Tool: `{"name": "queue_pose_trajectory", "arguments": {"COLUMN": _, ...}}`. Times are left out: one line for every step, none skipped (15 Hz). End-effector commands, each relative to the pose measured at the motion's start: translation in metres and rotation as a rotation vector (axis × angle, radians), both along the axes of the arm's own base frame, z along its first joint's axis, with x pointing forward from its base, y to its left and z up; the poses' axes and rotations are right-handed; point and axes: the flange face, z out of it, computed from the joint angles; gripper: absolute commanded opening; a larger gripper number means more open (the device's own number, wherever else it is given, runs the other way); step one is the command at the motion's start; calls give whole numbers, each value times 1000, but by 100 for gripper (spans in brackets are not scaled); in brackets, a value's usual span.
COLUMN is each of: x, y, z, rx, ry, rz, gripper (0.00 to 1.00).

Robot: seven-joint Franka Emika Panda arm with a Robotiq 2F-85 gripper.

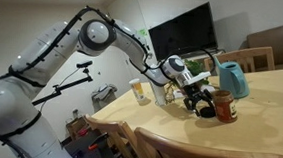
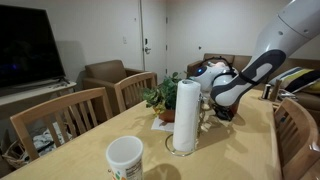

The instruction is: Use the black lid to close the jar

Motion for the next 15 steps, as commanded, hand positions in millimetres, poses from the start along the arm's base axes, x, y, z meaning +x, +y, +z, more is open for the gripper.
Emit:
{"name": "queue_pose_trajectory", "arguments": {"x": 3, "y": -8, "z": 2, "rx": 8, "ry": -11, "rz": 2, "gripper": 100}}
{"name": "queue_pose_trajectory", "arguments": {"x": 3, "y": -9, "z": 2, "rx": 6, "ry": -11, "rz": 1, "gripper": 100}}
{"name": "queue_pose_trajectory", "arguments": {"x": 3, "y": -10, "z": 2, "rx": 3, "ry": -9, "rz": -1, "gripper": 100}}
{"name": "queue_pose_trajectory", "arguments": {"x": 3, "y": -10, "z": 2, "rx": 2, "ry": -7, "rz": -2, "gripper": 100}}
{"name": "queue_pose_trajectory", "arguments": {"x": 4, "y": -10, "z": 2, "rx": 2, "ry": -6, "rz": -1, "gripper": 100}}
{"name": "queue_pose_trajectory", "arguments": {"x": 4, "y": -10, "z": 1, "rx": 1, "ry": -6, "rz": -2, "gripper": 100}}
{"name": "queue_pose_trajectory", "arguments": {"x": 4, "y": -9, "z": 1, "rx": 1, "ry": -8, "rz": -1, "gripper": 75}}
{"name": "queue_pose_trajectory", "arguments": {"x": 4, "y": -9, "z": 2, "rx": 1, "ry": -10, "rz": 0, "gripper": 72}}
{"name": "queue_pose_trajectory", "arguments": {"x": 6, "y": -9, "z": 3, "rx": 0, "ry": -15, "rz": 0, "gripper": 66}}
{"name": "queue_pose_trajectory", "arguments": {"x": 7, "y": -9, "z": 4, "rx": 0, "ry": -18, "rz": 0, "gripper": 56}}
{"name": "queue_pose_trajectory", "arguments": {"x": 7, "y": -9, "z": 4, "rx": 0, "ry": -17, "rz": 0, "gripper": 54}}
{"name": "queue_pose_trajectory", "arguments": {"x": 7, "y": -9, "z": 4, "rx": 0, "ry": -17, "rz": -1, "gripper": 54}}
{"name": "queue_pose_trajectory", "arguments": {"x": 7, "y": -9, "z": 4, "rx": 1, "ry": -15, "rz": 1, "gripper": 54}}
{"name": "queue_pose_trajectory", "arguments": {"x": 6, "y": -8, "z": 5, "rx": -2, "ry": -16, "rz": 1, "gripper": 54}}
{"name": "queue_pose_trajectory", "arguments": {"x": 6, "y": -8, "z": 7, "rx": -2, "ry": -17, "rz": 1, "gripper": 54}}
